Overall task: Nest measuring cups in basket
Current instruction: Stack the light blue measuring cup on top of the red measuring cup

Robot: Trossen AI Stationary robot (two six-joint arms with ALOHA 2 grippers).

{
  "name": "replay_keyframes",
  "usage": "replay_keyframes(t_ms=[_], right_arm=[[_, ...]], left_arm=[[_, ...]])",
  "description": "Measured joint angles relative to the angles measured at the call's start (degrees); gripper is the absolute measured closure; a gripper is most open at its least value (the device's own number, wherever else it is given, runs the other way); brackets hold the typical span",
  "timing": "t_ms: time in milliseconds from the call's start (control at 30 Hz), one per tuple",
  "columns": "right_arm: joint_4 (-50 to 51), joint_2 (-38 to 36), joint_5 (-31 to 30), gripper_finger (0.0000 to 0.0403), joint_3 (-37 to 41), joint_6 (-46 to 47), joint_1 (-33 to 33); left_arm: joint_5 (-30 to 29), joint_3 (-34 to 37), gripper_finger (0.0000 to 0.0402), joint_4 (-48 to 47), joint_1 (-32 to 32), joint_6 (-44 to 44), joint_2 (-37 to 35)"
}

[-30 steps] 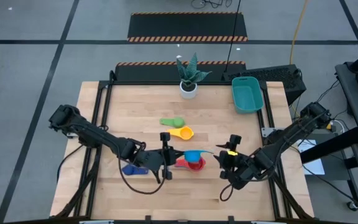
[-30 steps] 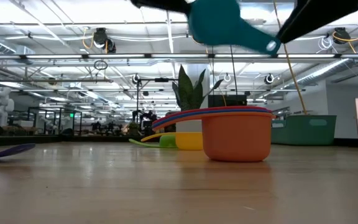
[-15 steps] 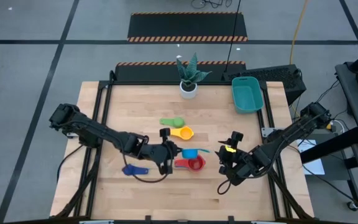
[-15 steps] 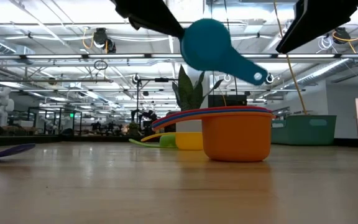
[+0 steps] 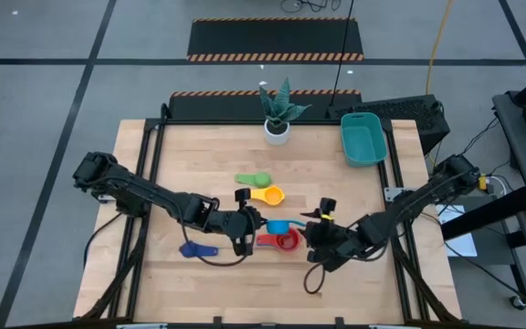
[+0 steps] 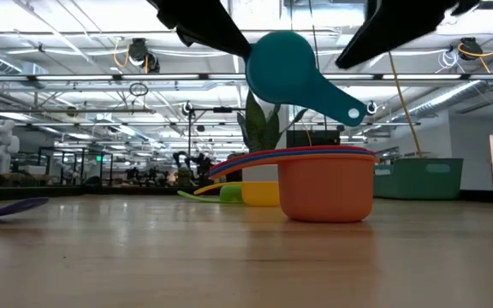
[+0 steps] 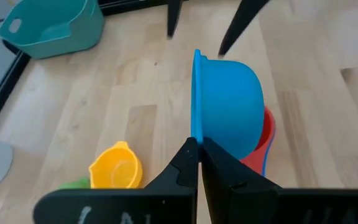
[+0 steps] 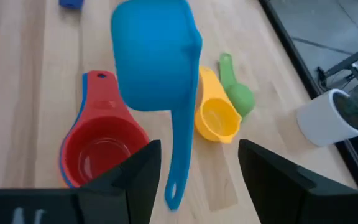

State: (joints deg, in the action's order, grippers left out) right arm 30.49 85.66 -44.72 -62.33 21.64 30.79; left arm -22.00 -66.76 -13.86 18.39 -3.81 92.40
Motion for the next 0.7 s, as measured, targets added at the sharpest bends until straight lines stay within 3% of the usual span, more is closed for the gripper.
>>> replay_keyframes(t_ms=[367,500,700], right_arm=[[-5.8,2.6,5.5,0.0202,0.0,-1.3,-4.8],[-6.1,3.9,6.9,0.0242,0.0,-1.4,-5.7],[-7.8,4.5,9.5,0.0339,0.0,-3.5,-6.0]], left_arm=[[1.2,0.0,0.0394,1.3,0.5,2.6,0.0],[1.8,0.0,0.0394,1.9,0.4,2.6,0.0],[2.7,0.0,0.0394,1.9,0.8,3.3,0.1]])
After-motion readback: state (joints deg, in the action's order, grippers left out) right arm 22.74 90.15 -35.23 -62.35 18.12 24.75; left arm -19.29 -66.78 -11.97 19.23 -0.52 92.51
